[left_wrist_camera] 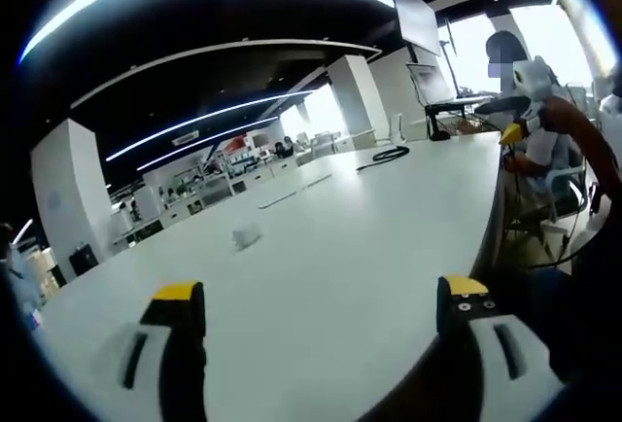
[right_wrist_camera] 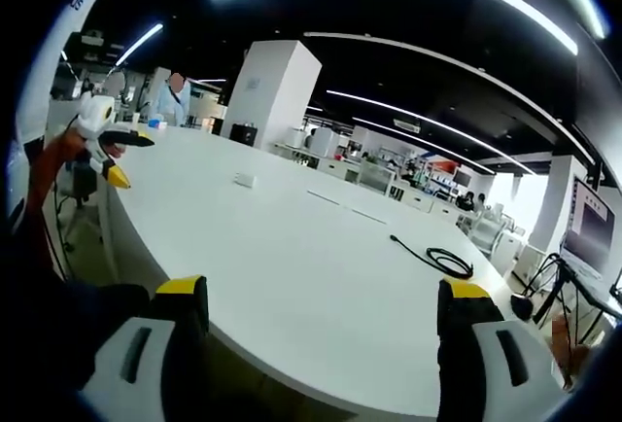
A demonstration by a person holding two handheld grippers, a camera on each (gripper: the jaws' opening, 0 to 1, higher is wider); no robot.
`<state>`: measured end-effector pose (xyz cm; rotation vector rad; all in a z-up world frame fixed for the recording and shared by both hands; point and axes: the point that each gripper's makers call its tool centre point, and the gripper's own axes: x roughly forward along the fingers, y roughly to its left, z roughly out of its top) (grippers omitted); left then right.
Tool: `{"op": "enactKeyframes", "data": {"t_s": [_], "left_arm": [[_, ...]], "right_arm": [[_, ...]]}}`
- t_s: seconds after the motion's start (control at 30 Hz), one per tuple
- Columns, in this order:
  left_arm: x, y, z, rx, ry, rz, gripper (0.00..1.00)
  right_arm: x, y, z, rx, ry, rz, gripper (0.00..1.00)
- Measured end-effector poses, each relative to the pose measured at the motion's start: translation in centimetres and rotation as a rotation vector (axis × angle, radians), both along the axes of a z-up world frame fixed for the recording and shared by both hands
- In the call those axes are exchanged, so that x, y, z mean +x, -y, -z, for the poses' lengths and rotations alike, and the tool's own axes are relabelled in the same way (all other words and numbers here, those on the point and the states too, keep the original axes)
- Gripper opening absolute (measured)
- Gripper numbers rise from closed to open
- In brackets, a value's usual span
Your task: Plug the desk Type‑C cable into the charger adapter.
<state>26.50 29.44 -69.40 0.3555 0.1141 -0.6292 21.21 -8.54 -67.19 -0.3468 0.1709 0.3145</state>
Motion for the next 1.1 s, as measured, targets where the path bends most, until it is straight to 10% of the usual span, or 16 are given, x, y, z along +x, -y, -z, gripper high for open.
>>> {"op": "enactKeyframes", "data": {"t_s": [0.57, 1.1], "left_arm": [[1.4, 0.9, -0.1, 0.018, -0.017, 0.021, 1.0], [6.7, 1.2, -0.9, 0.054, -0.047, 0.058, 1.0]], "right_arm": [[0.1, 0.5, 0.0, 0.013, 0.006, -0.002, 1.0], [-0.1, 0.8, 0.2, 0.035, 0.016, -0.007, 1.0]]}}
